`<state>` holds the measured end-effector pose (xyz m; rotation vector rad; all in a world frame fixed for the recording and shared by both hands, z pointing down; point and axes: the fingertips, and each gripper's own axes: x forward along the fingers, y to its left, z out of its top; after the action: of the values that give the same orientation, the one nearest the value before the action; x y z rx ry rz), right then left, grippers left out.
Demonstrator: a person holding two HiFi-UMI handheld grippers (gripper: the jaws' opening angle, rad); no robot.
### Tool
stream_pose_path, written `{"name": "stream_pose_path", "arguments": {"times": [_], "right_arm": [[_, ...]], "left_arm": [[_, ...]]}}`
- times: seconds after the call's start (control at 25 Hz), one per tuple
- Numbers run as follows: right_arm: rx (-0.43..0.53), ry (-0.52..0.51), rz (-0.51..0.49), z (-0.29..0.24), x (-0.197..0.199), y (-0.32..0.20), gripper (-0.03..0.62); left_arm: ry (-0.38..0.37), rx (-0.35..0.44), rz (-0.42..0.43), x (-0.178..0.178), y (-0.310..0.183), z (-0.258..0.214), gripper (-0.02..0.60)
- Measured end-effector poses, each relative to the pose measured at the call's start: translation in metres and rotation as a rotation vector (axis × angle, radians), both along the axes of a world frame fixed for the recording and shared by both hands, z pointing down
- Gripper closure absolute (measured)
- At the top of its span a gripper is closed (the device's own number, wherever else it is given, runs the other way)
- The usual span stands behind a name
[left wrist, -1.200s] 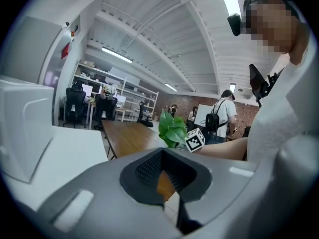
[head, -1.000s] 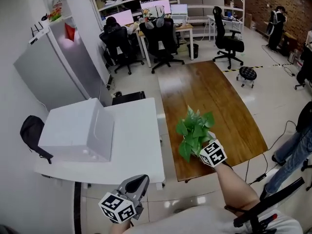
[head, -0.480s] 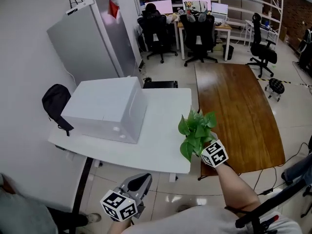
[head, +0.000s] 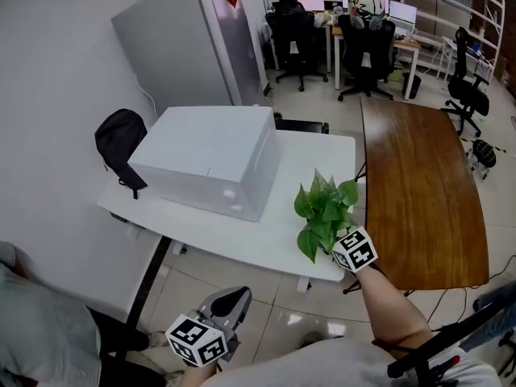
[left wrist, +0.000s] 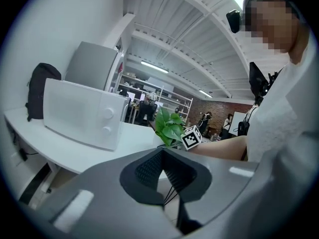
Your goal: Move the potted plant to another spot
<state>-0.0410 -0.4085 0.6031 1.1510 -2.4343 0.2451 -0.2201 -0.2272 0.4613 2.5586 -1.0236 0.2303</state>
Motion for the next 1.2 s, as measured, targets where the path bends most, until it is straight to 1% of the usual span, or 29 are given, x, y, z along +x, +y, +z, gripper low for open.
{"name": "stream_pose_path", "arguments": {"times": [0.2,0.4,0.64,0.92,1.2], "right_arm": [[-0.018,0.014,-0.055,0.014,-0.03,-0.004,0.132],[-0.034,0.022,-0.083,0.035,-0.062,-0.011,0.132],[-0.044,0.028,-0.108,0.041,-0.068,-0.014,0.132],[-0.06,0.048,-0.126,0.053,-0.074,-0.014,0.132],[-0.053,0.015,-0.128,0.057,-0.075,-0.017,0.131]], "left_arm": [[-0.009,-0.019,-0.056,-0.022,0.005,0.005,0.586],[-0.01,-0.032,-0.089,-0.048,0.002,0.018,0.586],[-0.012,-0.045,-0.127,-0.052,0.006,0.019,0.586],[-0.015,-0.055,-0.149,-0.058,0.011,0.023,0.586],[-0.024,-0.06,-0.164,-0.059,0.01,0.023,0.584]]}}
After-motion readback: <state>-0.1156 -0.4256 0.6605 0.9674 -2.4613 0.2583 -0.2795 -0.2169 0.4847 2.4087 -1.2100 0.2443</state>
